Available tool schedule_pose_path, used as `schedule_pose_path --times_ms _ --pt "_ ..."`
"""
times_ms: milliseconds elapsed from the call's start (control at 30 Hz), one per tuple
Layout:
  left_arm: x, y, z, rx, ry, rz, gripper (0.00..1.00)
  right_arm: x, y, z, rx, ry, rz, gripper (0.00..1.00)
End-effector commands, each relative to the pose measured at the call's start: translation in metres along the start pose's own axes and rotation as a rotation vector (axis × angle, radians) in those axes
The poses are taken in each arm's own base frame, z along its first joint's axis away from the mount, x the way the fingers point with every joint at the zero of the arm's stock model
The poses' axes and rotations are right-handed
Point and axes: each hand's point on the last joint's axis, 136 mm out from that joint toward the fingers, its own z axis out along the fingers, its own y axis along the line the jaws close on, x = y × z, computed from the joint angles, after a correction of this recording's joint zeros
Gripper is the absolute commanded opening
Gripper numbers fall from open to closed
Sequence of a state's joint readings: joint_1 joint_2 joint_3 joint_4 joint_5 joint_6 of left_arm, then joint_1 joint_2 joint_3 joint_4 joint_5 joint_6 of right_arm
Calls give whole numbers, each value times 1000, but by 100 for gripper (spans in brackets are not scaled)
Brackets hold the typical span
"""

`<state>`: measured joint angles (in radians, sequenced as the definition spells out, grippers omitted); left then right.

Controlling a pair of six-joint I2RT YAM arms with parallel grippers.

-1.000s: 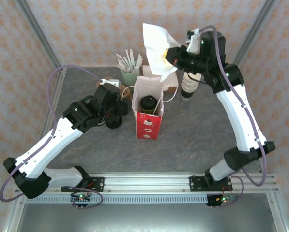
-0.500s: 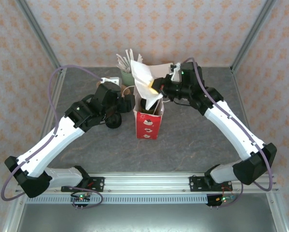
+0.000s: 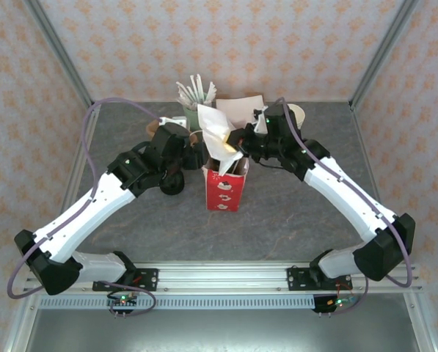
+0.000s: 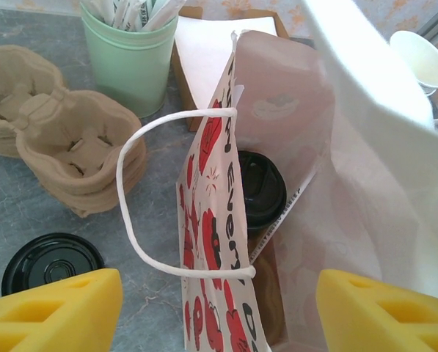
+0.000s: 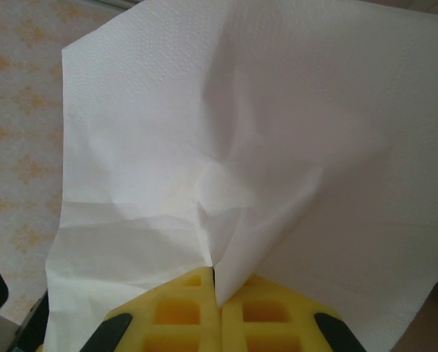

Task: Pack the takeout coffee

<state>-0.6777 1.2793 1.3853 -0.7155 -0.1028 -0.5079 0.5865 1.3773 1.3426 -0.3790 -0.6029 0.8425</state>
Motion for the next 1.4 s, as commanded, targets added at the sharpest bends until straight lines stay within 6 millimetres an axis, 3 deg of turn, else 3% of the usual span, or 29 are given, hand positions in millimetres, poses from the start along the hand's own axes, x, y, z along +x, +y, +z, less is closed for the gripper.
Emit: schedule_pose_path --times_ms 0,667,933,1133,1367 --pt "-3 -1 9 2 -2 -11 70 4 -16 5 102 -11 -55 0" --pt "12 0 38 -12 71 0 52 10 -57 19 464 -64 -250 0" --pt "16 4 39 -25 76 2 45 10 -68 27 520 -69 -275 16" --pt "16 4 39 -19 77 -3 38 3 -69 22 557 -92 -315 33" --pt "17 3 40 -18 79 -4 34 -7 -42 10 504 -133 -352 34"
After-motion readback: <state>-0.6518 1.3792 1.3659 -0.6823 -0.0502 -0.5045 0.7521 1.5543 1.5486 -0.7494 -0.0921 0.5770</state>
